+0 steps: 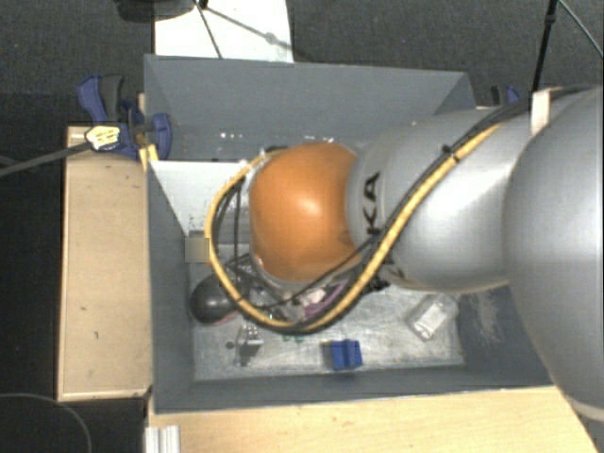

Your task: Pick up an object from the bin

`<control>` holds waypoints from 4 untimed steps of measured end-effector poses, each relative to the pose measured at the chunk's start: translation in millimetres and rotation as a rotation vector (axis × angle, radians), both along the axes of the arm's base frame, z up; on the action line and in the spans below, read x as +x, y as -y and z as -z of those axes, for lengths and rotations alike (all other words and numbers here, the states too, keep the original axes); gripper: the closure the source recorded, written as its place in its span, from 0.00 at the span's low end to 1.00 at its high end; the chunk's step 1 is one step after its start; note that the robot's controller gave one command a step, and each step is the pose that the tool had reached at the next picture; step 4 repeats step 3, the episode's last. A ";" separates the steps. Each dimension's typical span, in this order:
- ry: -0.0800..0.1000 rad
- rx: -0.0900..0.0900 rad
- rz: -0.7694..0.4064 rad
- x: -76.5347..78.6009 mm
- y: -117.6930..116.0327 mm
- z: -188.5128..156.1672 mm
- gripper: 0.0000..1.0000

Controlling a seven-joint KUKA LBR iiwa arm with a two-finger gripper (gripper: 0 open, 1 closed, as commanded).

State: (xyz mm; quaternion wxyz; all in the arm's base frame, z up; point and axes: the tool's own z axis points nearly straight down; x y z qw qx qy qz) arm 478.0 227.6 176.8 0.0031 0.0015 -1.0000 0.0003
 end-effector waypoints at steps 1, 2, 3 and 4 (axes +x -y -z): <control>0.008 0.001 -0.120 68.6 26.5 109.1 0.00; 0.007 0.001 -0.116 67.9 25.3 106.1 1.00; 0.018 0.003 -0.250 98.3 29.8 -75.5 1.00; 0.018 0.003 -0.250 98.3 29.8 -75.5 1.00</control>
Offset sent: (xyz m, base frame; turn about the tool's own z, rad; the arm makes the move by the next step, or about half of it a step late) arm 0.0672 -0.0247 -0.1068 -0.1236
